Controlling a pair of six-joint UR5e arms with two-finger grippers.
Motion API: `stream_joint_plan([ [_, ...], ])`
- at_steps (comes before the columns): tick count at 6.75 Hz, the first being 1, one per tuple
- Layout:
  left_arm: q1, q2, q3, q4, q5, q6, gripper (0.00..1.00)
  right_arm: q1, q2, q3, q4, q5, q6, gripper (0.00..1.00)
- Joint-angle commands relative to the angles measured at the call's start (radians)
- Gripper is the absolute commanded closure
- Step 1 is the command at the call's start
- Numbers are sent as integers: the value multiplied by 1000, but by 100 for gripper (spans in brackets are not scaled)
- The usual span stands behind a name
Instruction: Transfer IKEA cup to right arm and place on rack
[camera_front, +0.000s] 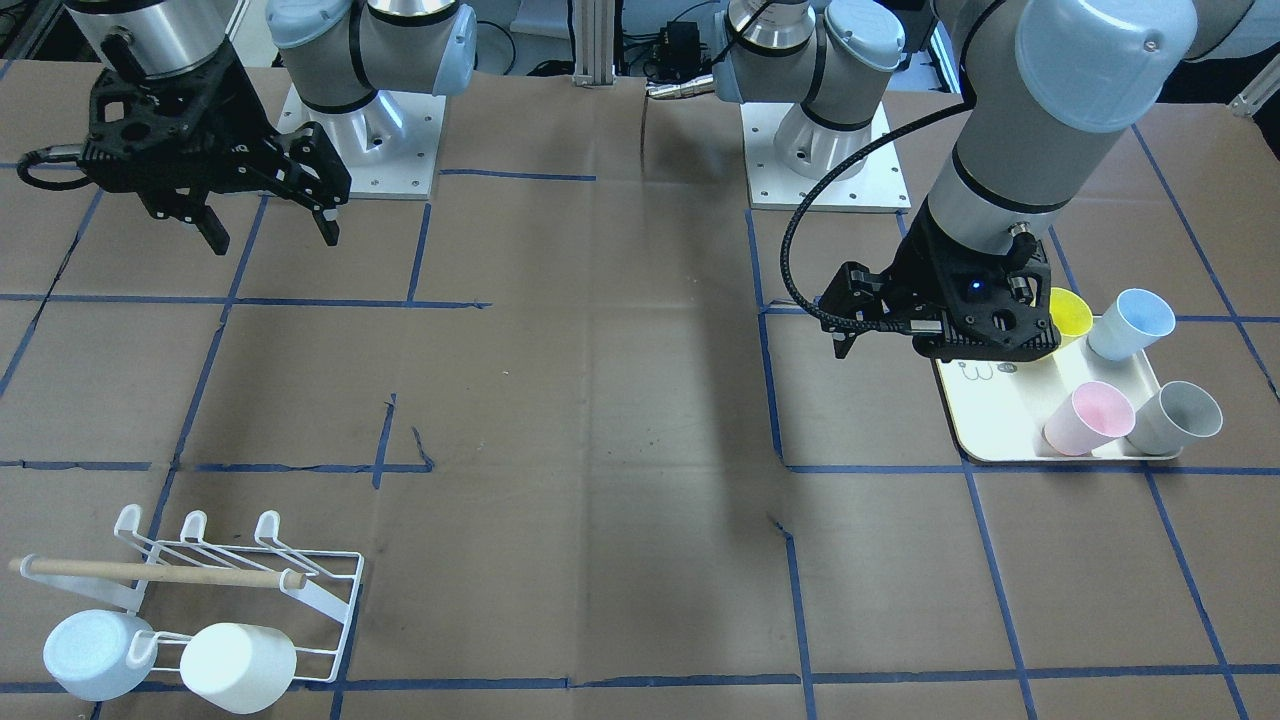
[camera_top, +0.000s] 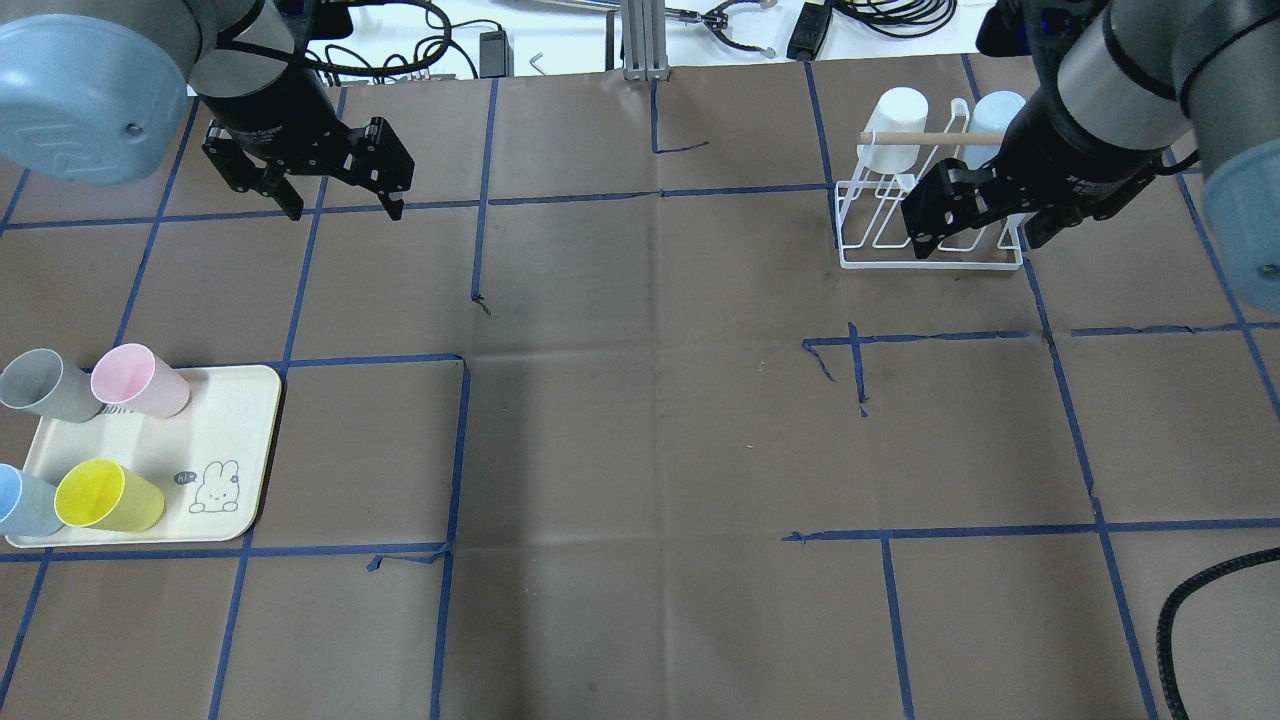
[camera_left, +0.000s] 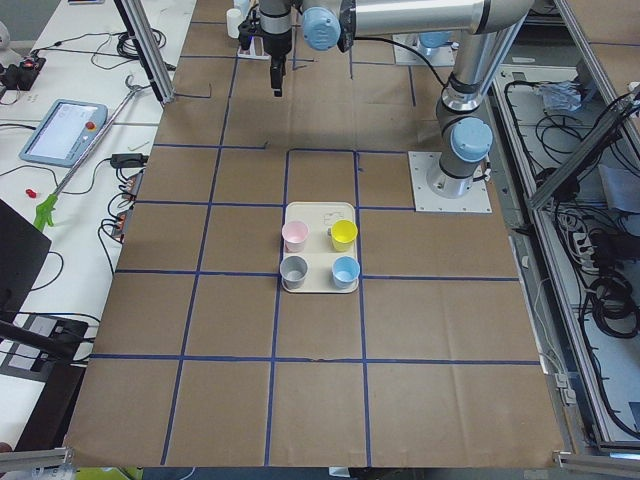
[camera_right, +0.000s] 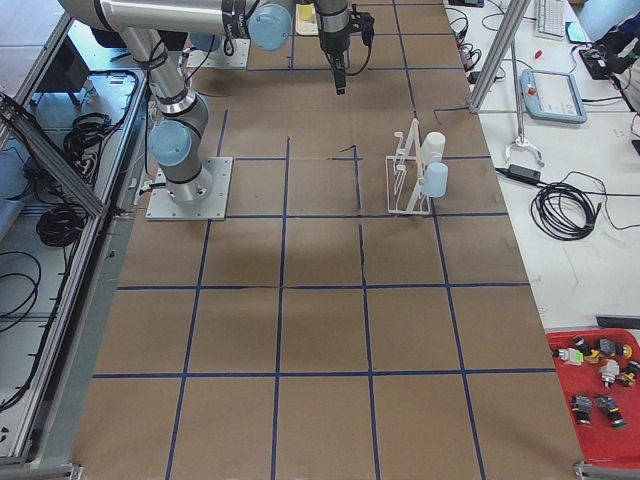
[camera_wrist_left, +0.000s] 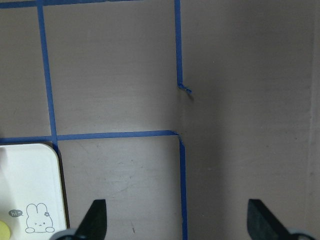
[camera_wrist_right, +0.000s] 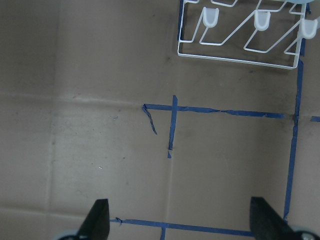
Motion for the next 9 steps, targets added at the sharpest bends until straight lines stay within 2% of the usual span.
stream_joint_plan([
  [1,0,-7,5,-4,1,0,0,99,30,-1,-1,-93,198,0],
  [9,-2,2,5,-18,-2,-2,0,107,-10,-16,3,-59,208,0],
])
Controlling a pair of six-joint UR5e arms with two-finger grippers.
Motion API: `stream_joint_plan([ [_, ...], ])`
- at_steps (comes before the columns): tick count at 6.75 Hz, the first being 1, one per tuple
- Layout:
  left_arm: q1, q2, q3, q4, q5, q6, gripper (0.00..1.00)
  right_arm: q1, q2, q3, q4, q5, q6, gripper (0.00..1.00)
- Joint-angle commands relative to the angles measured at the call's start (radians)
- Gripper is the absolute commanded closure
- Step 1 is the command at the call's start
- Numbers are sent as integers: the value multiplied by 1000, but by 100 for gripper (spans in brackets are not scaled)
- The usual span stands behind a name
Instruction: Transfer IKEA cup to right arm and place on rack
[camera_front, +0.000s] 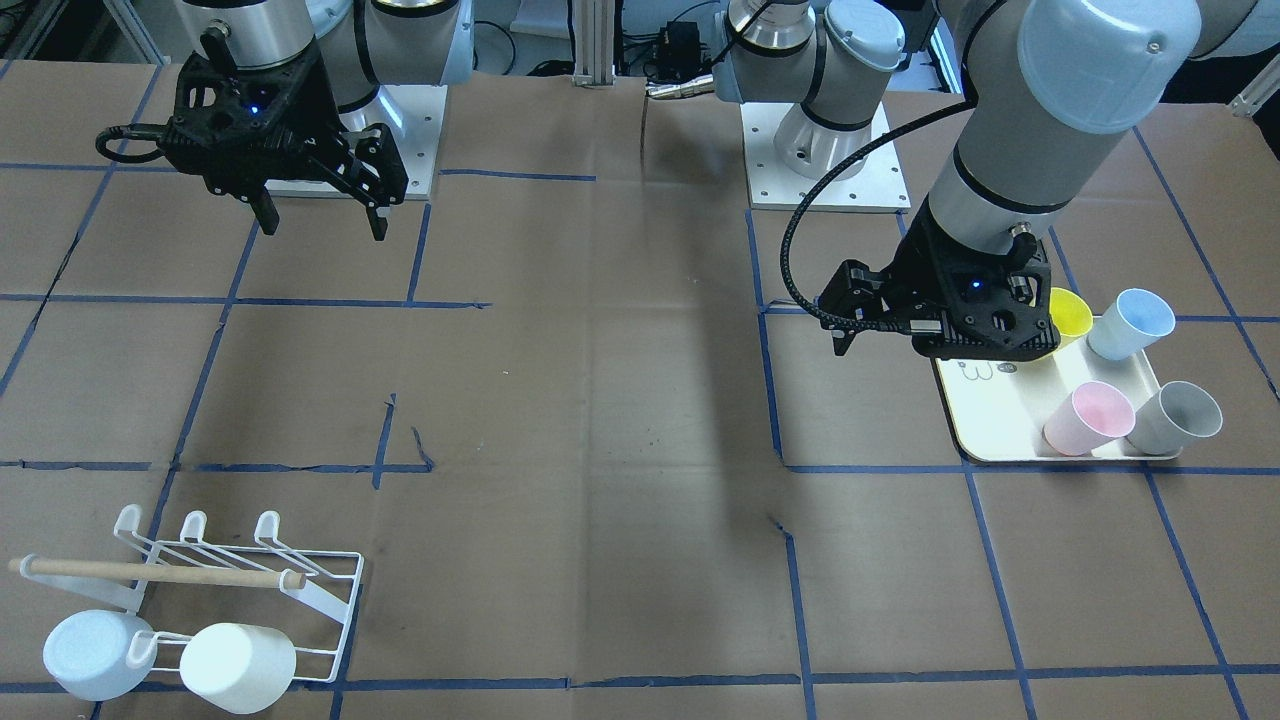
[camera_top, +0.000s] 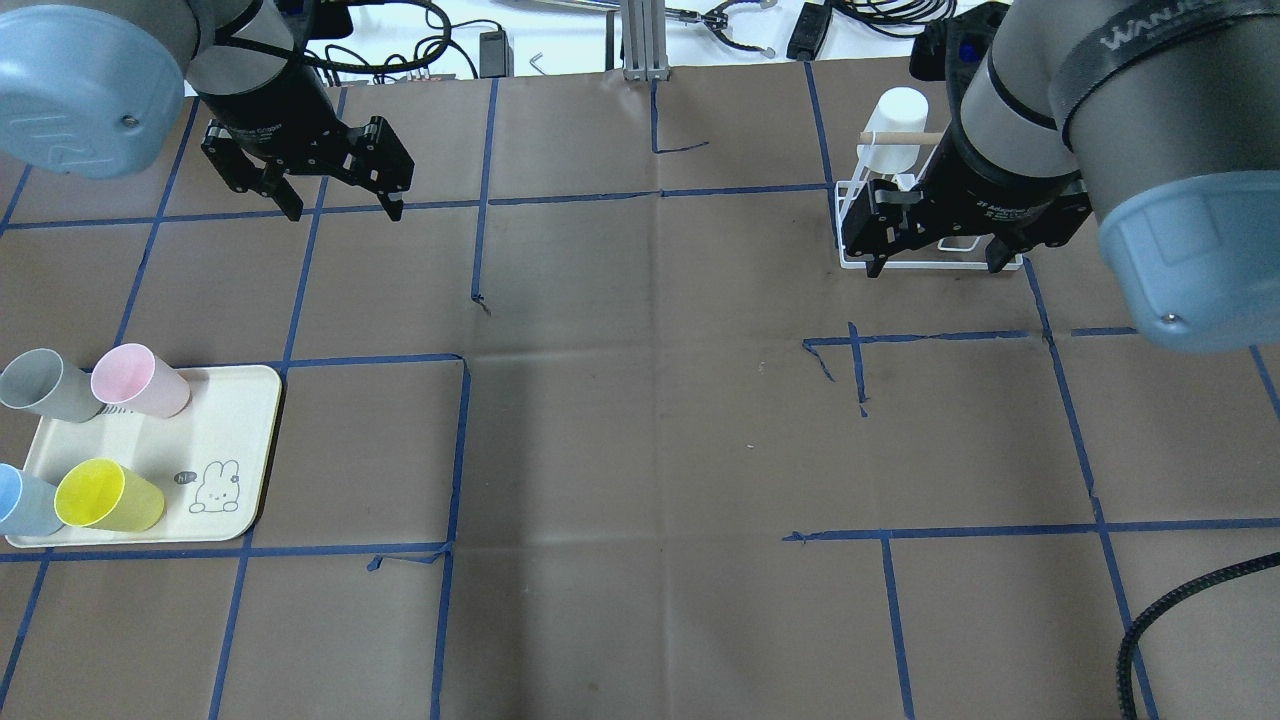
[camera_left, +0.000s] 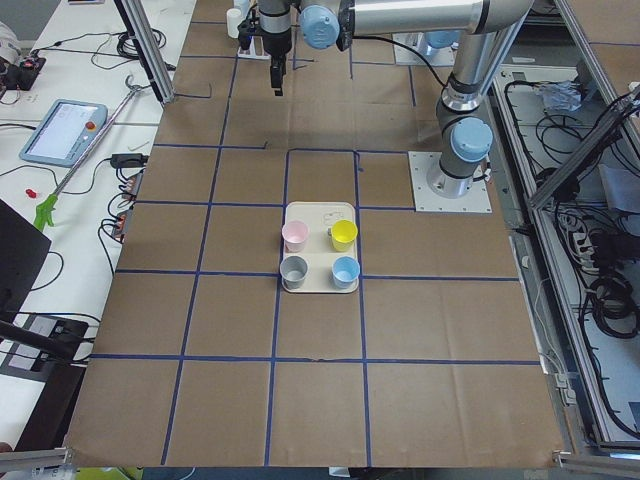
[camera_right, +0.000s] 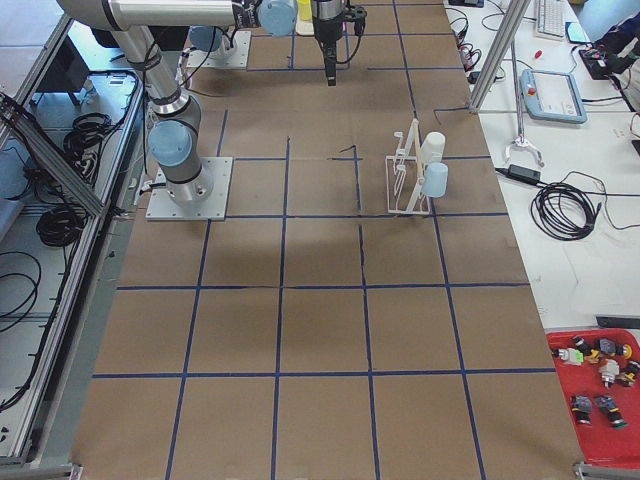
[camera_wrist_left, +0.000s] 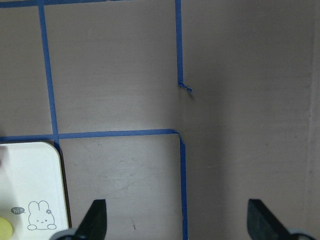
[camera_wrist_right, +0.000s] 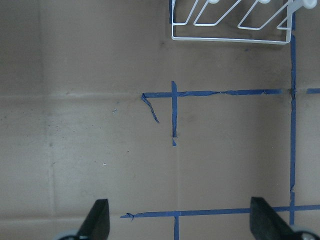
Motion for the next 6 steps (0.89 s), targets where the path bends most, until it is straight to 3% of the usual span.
stream_joint_plan([
  [1,-1,3,-1,0,0,-1,0,0,-6,-5,4,1,2,0],
  [6,-1,6,-10,0,-3,0,0,0,-3,-2,4,31,2,0],
])
